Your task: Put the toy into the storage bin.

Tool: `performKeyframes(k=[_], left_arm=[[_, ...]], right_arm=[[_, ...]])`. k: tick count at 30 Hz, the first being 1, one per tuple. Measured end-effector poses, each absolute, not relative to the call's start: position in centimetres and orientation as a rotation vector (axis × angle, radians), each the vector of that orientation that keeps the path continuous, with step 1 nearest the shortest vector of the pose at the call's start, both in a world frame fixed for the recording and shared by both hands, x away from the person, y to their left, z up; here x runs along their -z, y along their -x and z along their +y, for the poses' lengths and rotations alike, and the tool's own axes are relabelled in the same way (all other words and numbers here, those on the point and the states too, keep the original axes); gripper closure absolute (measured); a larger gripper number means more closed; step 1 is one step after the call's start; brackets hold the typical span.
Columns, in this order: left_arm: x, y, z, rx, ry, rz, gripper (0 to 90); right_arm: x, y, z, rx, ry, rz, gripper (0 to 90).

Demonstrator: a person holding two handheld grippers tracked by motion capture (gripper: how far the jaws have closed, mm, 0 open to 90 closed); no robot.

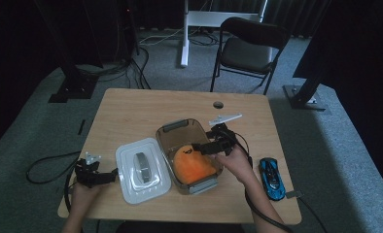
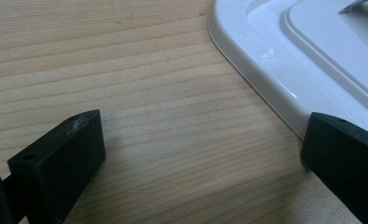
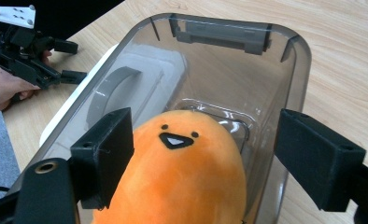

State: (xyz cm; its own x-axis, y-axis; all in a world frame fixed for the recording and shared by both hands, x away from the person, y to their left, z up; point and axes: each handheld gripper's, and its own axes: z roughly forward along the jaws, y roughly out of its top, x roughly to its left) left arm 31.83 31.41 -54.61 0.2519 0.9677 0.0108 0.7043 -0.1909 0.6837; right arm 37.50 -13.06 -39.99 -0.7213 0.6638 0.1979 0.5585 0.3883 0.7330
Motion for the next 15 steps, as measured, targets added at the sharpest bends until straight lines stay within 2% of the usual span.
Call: performKeyframes(k=[15], left_arm=[[54.6, -31.8, 31.4, -0.611, -1.968, 1.515, 0.2]], right_arm=[[39.9, -37.5, -15.2, -1.257, -1.153, 2.452, 15.0]])
